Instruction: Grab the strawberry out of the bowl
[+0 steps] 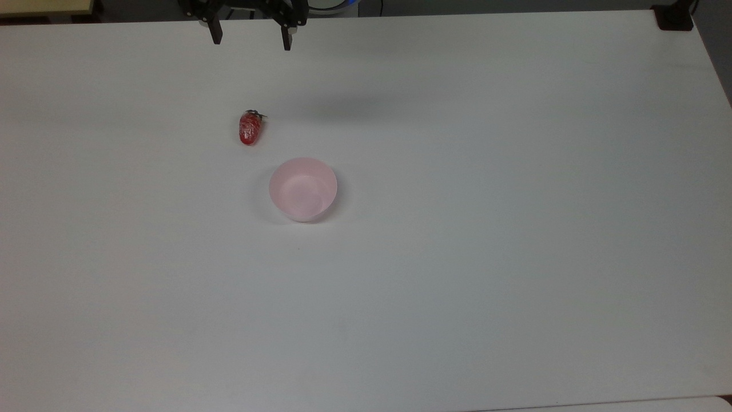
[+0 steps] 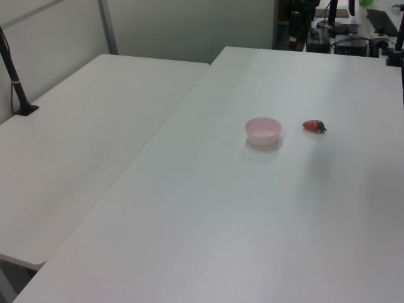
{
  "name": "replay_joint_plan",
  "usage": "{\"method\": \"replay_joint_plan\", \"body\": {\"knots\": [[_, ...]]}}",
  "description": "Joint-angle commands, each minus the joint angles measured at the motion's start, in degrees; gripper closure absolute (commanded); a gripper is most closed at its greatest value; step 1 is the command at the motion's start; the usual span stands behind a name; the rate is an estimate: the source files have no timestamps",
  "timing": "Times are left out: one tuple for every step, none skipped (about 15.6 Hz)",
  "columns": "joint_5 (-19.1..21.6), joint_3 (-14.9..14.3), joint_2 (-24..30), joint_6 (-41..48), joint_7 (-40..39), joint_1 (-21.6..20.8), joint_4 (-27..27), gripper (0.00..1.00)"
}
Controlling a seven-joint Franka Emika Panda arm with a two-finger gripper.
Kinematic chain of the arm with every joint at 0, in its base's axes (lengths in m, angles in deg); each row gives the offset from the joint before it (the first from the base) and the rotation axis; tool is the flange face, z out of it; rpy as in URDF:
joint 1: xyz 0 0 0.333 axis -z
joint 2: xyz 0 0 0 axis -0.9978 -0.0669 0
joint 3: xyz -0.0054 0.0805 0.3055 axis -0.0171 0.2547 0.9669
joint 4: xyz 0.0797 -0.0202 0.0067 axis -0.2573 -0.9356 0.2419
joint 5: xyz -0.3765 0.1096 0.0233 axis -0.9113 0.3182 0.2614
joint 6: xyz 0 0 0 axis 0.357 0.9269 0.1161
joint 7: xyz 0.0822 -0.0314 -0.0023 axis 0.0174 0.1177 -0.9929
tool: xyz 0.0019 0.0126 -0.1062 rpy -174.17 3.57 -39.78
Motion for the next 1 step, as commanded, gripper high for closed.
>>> {"method": "replay_joint_plan", "body": {"knots": [[0.4, -0.66, 0.69, -1.08, -2.33, -1.26, -1.04, 0.0]]}}
